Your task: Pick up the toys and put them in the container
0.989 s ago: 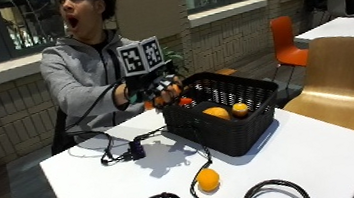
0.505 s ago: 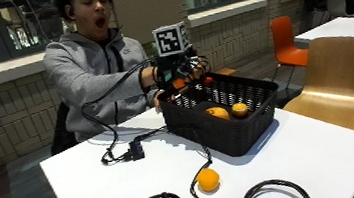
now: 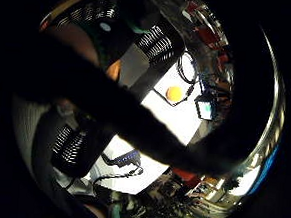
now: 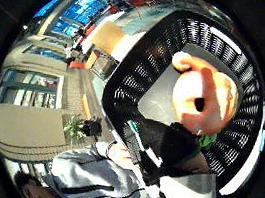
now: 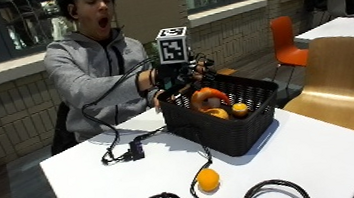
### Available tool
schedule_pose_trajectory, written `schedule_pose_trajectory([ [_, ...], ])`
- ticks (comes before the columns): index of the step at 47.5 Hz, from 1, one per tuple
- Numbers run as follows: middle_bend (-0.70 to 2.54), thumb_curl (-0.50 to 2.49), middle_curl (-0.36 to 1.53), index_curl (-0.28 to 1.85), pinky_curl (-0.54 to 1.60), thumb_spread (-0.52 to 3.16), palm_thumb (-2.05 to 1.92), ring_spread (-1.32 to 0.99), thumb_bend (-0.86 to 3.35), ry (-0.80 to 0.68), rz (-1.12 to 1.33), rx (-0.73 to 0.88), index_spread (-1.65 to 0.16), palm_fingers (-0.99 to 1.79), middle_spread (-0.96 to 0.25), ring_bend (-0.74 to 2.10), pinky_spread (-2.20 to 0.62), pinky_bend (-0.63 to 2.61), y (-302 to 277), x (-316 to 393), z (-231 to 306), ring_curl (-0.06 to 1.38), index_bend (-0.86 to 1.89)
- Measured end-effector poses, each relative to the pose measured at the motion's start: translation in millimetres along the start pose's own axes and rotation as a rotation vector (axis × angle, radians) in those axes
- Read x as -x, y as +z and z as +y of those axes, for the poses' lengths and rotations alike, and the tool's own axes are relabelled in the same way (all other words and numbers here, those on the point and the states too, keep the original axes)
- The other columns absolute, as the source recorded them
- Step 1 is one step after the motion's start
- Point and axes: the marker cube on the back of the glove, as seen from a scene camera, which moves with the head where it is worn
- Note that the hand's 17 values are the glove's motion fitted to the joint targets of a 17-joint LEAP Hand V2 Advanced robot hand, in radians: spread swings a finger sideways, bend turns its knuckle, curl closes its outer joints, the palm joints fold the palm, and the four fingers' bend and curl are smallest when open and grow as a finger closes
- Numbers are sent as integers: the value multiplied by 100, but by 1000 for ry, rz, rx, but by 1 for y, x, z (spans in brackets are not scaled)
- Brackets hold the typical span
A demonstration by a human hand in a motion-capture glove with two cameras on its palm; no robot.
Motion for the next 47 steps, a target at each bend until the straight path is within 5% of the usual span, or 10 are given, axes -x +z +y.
schedule_pose_trajectory([
  [26, 23, 45, 44, 36, 38, 135, 2, -2, -1, 448, 53, 78, -29, -10, 6, 24, 8, 88, 27, -195, 66, 39, 12],
  [47, 22, 37, 44, 33, 35, 137, 7, -2, -1, 558, 19, 149, -28, -2, 6, 21, 8, 81, 72, -276, 13, 38, 16],
])
